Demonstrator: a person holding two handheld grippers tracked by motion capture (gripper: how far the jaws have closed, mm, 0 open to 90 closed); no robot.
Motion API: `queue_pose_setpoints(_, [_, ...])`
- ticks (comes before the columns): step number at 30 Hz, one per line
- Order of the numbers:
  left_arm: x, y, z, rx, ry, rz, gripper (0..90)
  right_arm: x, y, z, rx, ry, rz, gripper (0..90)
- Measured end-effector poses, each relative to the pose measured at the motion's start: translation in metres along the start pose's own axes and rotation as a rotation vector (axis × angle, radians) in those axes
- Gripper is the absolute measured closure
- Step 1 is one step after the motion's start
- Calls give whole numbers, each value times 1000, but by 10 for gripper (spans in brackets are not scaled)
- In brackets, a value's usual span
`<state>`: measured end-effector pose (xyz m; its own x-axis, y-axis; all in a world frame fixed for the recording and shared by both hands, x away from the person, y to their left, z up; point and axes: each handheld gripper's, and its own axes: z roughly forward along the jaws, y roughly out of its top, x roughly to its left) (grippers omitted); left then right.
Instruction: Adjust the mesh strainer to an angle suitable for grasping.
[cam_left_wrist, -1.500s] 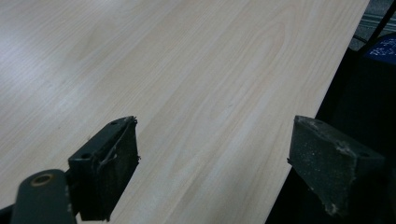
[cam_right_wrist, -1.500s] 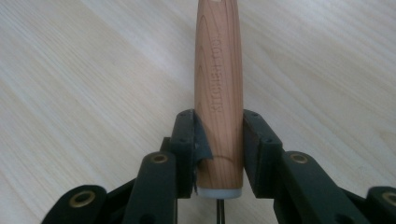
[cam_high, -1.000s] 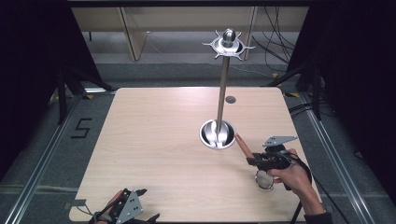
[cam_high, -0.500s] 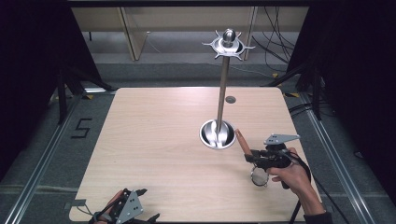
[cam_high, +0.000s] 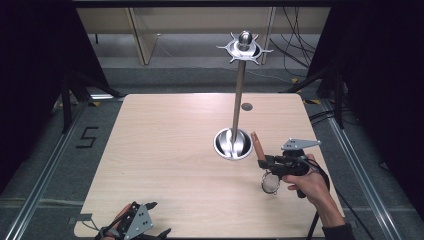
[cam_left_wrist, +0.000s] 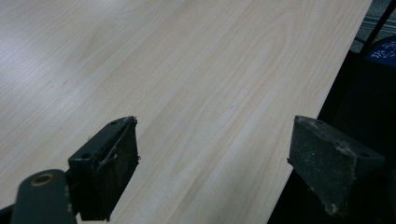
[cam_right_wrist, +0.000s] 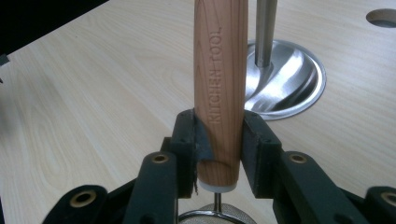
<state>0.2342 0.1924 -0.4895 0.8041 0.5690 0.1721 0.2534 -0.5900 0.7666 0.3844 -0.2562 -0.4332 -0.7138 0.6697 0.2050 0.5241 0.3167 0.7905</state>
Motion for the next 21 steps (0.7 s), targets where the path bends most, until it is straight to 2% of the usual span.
queue_pose_setpoints(2, [0,0,0,0,-1,-1,151,2,3,0,-4,9,14,696])
queue_pose_setpoints(4, [1,0,0,0,4,0,151,2,5,-1,-13,-2,2,696])
queue_pose_setpoints(5, [1,0,-1,5,-3,-1,152,0,7,-2,-28,6,-4,696])
queue_pose_setpoints(6, [1,0,-1,12,-8,-3,152,3,9,-3,-32,24,15,696])
queue_pose_setpoints(7, [1,0,-1,9,-8,-3,152,2,11,-3,-50,25,-10,696])
queue_pose_setpoints(9, [1,0,-1,10,-6,-1,152,6,17,-6,-56,18,6,696])
queue_pose_setpoints(10, [1,0,-1,10,-7,-2,151,4,18,-6,-70,15,-17,696])
queue_pose_setpoints(11, [1,0,-1,9,-7,-3,152,6,20,-8,-64,15,10,696])
queue_pose_setpoints(12, [0,0,0,-4,2,-3,152,5,21,-7,-79,8,-10,696])
queue_pose_setpoints(16, [1,0,-1,11,-5,0,152,6,26,-7,-92,3,6,697])
queue_pose_setpoints(21, [1,0,-1,10,-8,-3,151,8,36,-10,-132,13,-14,697])
